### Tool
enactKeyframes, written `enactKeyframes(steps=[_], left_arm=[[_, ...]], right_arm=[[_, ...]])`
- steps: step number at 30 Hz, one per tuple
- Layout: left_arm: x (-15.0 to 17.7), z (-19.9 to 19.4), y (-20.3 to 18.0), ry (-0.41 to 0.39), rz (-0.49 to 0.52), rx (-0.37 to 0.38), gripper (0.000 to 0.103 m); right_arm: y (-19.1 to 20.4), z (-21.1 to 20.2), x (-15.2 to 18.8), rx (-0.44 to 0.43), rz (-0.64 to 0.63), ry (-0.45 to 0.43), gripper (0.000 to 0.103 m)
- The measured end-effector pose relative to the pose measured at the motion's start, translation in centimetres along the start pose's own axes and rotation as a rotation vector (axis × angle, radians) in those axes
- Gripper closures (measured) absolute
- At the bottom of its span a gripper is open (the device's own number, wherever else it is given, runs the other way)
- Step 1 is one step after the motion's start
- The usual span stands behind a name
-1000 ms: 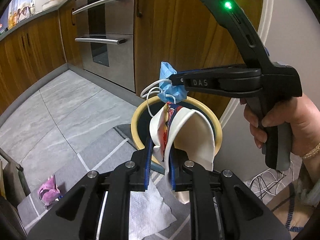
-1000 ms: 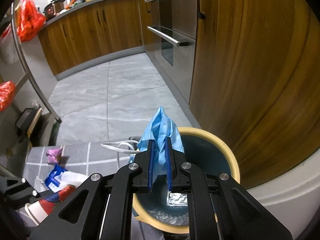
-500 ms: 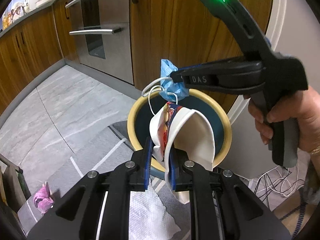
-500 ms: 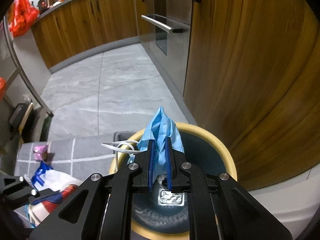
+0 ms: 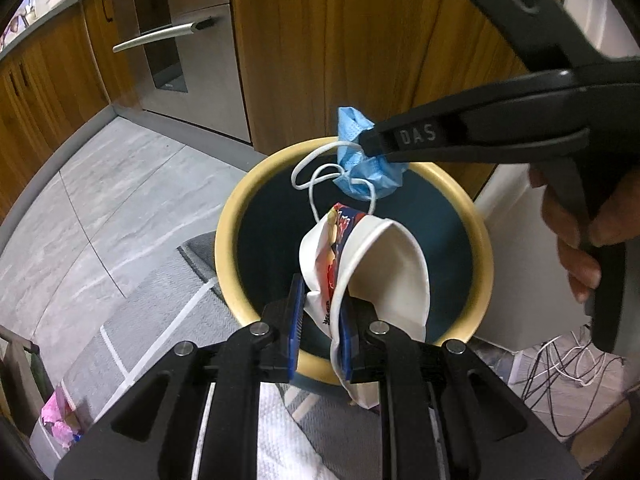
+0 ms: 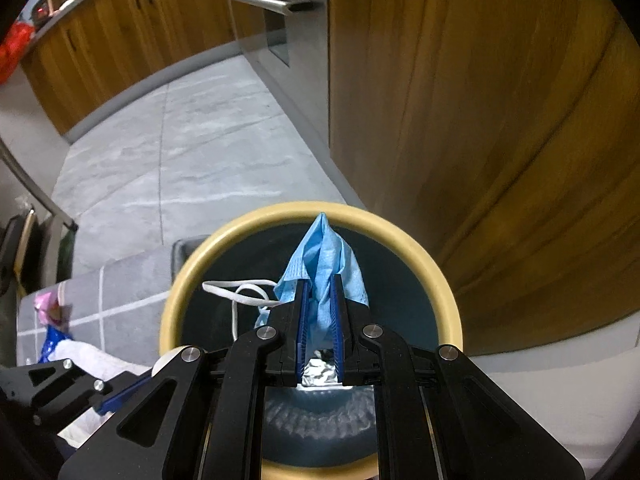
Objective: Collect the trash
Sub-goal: 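Open both tools to drop the cup and mask into the bin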
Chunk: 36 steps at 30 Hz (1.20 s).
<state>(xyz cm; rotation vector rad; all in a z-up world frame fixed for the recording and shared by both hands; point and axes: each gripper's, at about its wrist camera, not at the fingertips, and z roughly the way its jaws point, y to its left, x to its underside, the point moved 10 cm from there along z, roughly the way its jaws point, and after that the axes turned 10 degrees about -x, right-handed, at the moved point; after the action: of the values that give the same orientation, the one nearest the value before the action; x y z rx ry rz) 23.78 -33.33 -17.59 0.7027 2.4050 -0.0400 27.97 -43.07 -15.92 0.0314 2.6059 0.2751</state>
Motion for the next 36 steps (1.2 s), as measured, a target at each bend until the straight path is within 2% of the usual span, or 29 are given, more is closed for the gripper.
enactKeyframes(steps=[7, 8, 9, 12, 14, 17, 20, 25, 27, 32, 36], left_arm=[[0.3, 1.4, 0.6, 0.015, -0.041, -0.031, 0.086], [0.3, 1.5, 0.5, 0.017, -0.045, -0.028, 0.085], [0.3, 1.5, 0.5, 0.016, -0.045, -0.031, 0.079], [0.1, 0.9, 0.4, -0.007, -0.041, -0.057, 0.054], [0.0, 0.7, 0.6, -0.016, -0.044, -0.056, 0.052], [-0.1, 0.5, 0.7, -0.017, -0.044, -0.064, 0.048], [-0.1, 0.3, 0.8, -0.019, -0.043, -0.071, 0.044], [0.2, 0.0, 1.2, -0.021, -0.053, -0.081, 0.037], [0.3, -0.4, 1.5, -0.026, -0.056, -0.085, 0.033], [0.3, -1.7, 2.5, -0.05, -0.079, -0.107, 0.016], [0.6, -3.3, 3.5, -0.07, -0.095, -0.134, 0.008]], right_arm=[[-0.5, 0.3, 0.2, 0.001, 0.036, 0.018, 0.09], [-0.6, 0.3, 0.1, 0.001, 0.037, 0.016, 0.086], [-0.6, 0.2, 0.0, 0.001, 0.037, 0.013, 0.082], [-1.1, 0.1, 0.0, 0.001, 0.049, 0.009, 0.075], [-1.3, 0.0, 0.0, 0.001, 0.06, 0.007, 0.074], [-1.3, 0.0, 0.0, -0.004, 0.07, 0.0, 0.063], [-1.2, -0.2, -0.1, -0.006, 0.068, -0.009, 0.056], [-1.1, -0.4, -0.4, -0.009, 0.069, -0.023, 0.037], [-1.0, -0.6, -0.5, -0.02, 0.074, -0.032, 0.024], [-0.3, -1.1, -1.0, -0.036, 0.075, -0.058, 0.011], [0.7, -1.8, -1.2, -0.025, 0.034, -0.083, 0.008]])
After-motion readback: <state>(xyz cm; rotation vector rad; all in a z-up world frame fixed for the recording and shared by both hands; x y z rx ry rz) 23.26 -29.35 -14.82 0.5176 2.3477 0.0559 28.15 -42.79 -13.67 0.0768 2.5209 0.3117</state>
